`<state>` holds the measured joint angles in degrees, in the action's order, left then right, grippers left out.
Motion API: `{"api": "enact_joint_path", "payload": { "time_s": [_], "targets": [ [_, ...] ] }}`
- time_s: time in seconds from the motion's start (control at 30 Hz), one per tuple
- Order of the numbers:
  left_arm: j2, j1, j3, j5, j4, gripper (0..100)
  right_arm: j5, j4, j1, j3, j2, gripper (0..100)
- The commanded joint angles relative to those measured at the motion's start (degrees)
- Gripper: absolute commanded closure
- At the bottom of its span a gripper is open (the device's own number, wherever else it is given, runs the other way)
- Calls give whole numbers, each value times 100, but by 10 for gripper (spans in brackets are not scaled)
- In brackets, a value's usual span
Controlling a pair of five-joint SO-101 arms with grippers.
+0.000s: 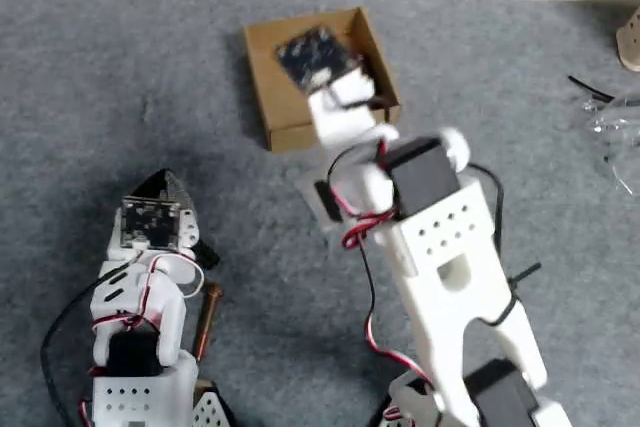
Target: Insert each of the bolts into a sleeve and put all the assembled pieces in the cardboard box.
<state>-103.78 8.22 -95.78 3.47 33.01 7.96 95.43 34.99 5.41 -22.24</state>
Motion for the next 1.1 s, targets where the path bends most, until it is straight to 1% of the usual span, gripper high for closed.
{"api": "enact_joint_path", "payload": {
  "time_s": [0.0,0.17,0.23,0.3,0.43,0.57,0.67,0.87,0.97,1.07],
  "targets": [
    [-75,286,136,-176,-70,990,97,-954,171,-1165,-593,740],
    [-75,541,277,-360,-44,990,88,-2299,224,-3055,-831,740],
    [-75,532,479,-352,334,990,88,-2598,224,-3635,-831,740],
    [-75,523,611,-352,501,990,88,-2818,224,-4022,-848,740],
    [-75,514,602,-352,510,990,70,-2967,215,-4251,-884,740],
    [-75,338,585,-316,519,990,-413,-3301,207,-4286,-884,740],
    [-75,330,470,-316,510,990,-431,-3609,75,-4576,-892,740],
    [-75,330,470,-308,510,989,-440,-4558,-215,-5499,-892,740],
    [-75,321,453,-308,510,989,-431,-4796,-215,-5780,-901,740],
    [-75,136,453,-264,519,989,-448,-4954,-215,-5851,-901,740]
  ]
}}
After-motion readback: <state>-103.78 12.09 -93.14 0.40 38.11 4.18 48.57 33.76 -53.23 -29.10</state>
